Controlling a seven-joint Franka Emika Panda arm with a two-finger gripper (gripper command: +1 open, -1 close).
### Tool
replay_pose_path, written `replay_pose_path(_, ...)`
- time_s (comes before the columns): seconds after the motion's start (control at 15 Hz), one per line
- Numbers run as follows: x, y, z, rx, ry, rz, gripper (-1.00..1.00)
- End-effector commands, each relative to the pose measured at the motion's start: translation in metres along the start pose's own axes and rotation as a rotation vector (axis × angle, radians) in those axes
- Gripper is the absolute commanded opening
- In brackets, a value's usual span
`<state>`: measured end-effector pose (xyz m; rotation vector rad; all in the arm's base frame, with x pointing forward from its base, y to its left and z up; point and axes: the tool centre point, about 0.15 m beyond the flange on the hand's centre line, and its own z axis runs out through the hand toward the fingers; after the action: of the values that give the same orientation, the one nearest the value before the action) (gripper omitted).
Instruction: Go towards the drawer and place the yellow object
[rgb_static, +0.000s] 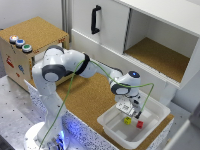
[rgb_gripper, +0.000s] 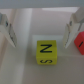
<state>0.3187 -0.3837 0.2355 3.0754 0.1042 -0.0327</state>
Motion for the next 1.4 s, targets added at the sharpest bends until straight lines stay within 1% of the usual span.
replay_pose_path(0.0,-0.004,0.012,0.021,0.079,0.059,-0.003,1.0)
replay_pose_path(0.13,-0.006,0.012,0.024,0.073,0.051,0.004,1.0)
replay_pose_path(0.2,-0.008,0.012,0.027,0.078,0.047,0.012,-1.0)
replay_pose_path(0.6,-0.012,0.008,0.027,0.066,0.048,0.032,-1.0)
replay_pose_path(0.93,-0.014,-0.002,0.01,0.056,0.076,0.063,-1.0)
replay_pose_path(1.0,-0.011,-0.005,0.0,0.049,0.085,0.069,-1.0)
replay_pose_path(1.07,-0.006,-0.01,-0.017,0.038,0.105,0.075,-1.0)
replay_pose_path(1.13,0.0,-0.017,-0.039,0.025,0.133,0.078,-1.0)
replay_pose_path(1.2,0.008,-0.028,-0.064,0.027,0.169,0.078,-1.0)
replay_pose_path(1.33,0.026,-0.055,-0.104,0.007,0.236,0.019,-1.0)
